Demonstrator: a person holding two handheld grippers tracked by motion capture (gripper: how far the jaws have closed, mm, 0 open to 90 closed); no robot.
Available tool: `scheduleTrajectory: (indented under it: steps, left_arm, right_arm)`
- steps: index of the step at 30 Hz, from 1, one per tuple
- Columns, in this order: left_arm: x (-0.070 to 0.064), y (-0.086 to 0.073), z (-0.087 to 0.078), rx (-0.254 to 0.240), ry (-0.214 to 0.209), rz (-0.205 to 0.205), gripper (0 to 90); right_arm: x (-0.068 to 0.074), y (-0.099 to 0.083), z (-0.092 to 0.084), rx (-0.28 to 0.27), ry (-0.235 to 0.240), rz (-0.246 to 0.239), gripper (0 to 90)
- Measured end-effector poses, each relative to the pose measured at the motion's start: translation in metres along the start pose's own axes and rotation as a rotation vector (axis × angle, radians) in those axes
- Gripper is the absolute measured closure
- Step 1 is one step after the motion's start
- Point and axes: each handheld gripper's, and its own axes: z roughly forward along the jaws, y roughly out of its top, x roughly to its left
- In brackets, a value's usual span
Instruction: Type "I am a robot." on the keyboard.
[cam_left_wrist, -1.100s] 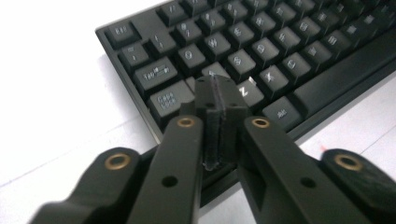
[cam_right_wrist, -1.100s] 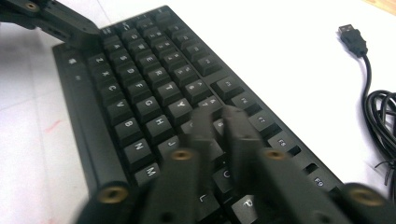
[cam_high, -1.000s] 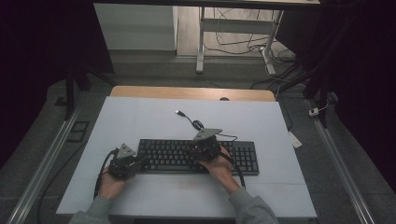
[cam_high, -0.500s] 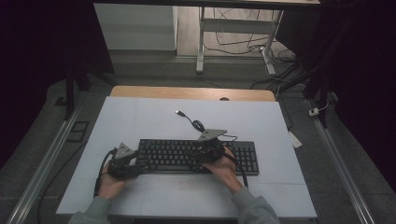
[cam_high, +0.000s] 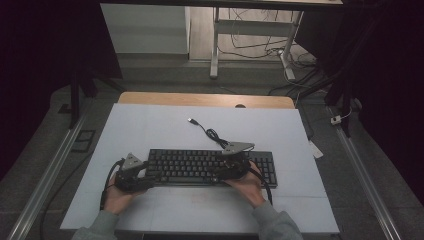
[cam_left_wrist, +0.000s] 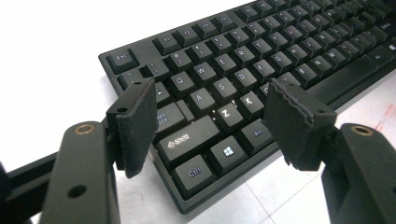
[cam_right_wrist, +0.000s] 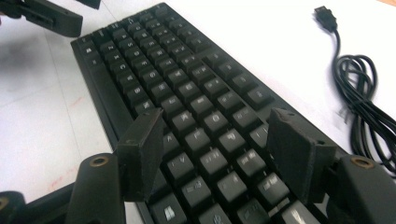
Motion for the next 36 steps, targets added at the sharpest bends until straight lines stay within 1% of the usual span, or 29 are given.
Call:
scheduleTrajectory:
  steps: [4, 6, 7, 10, 12, 14, 16, 17, 19, 22, 26, 29, 30, 32, 36]
  left_arm:
    - [0.001, 0.0, -0.001, -0.001, 0.005, -0.002, 34.8]
    - [0.001, 0.001, -0.001, 0.0, 0.01, -0.003, 35.1]
    - [0.001, 0.001, -0.001, 0.002, 0.009, 0.0, 35.5]
    - [-0.001, 0.002, -0.001, 0.006, 0.002, 0.015, 35.9]
    - [-0.004, 0.005, -0.002, 0.002, -0.015, 0.031, 36.4]
    - [-0.007, 0.007, -0.002, 0.003, -0.034, 0.046, 37.2]
    - [-0.01, 0.01, -0.001, 0.009, -0.06, 0.057, 37.3]
    - [-0.013, 0.012, 0.0, 0.012, -0.072, 0.071, 37.4]
    - [-0.018, 0.016, 0.002, 0.025, -0.085, 0.093, 37.7]
    - [-0.022, 0.022, 0.006, 0.043, -0.102, 0.113, 37.8]
    - [-0.028, 0.032, 0.011, 0.076, -0.14, 0.141, 37.3]
    - [-0.034, 0.036, 0.016, 0.081, -0.16, 0.151, 37.3]
    - [-0.036, 0.037, 0.018, 0.088, -0.168, 0.164, 37.5]
    - [-0.039, 0.038, 0.02, 0.096, -0.17, 0.181, 38.8]
    - [-0.045, 0.038, 0.026, 0.105, -0.181, 0.198, 41.5]
  right_arm:
    - [-0.001, -0.006, -0.009, -0.007, -0.018, 0.003, 37.6]
    - [-0.002, -0.007, -0.012, -0.009, -0.02, 0.004, 37.7]
    - [-0.003, -0.009, -0.015, -0.014, -0.024, 0.004, 38.0]
    - [-0.004, -0.01, -0.019, -0.016, -0.031, 0.007, 38.1]
    - [-0.005, -0.011, -0.021, -0.023, -0.032, 0.012, 38.4]
    - [-0.005, -0.014, -0.025, -0.019, -0.036, 0.013, 38.6]
    - [-0.006, -0.015, -0.026, -0.019, -0.036, 0.013, 38.7]
    - [-0.006, -0.016, -0.028, -0.016, -0.039, 0.01, 38.8]
    - [-0.007, -0.017, -0.03, -0.026, -0.038, 0.016, 38.9]
    - [-0.007, -0.019, -0.033, -0.024, -0.035, 0.014, 39.0]
    - [-0.007, -0.022, -0.035, -0.026, -0.038, 0.016, 39.3]
    - [-0.007, -0.023, -0.038, -0.02, -0.045, 0.015, 39.3]
    - [-0.007, -0.024, -0.038, -0.032, -0.043, 0.021, 39.4]
    - [-0.008, -0.024, -0.04, -0.025, -0.05, 0.019, 39.5]
    - [-0.009, -0.026, -0.04, -0.025, -0.041, 0.027, 39.7]
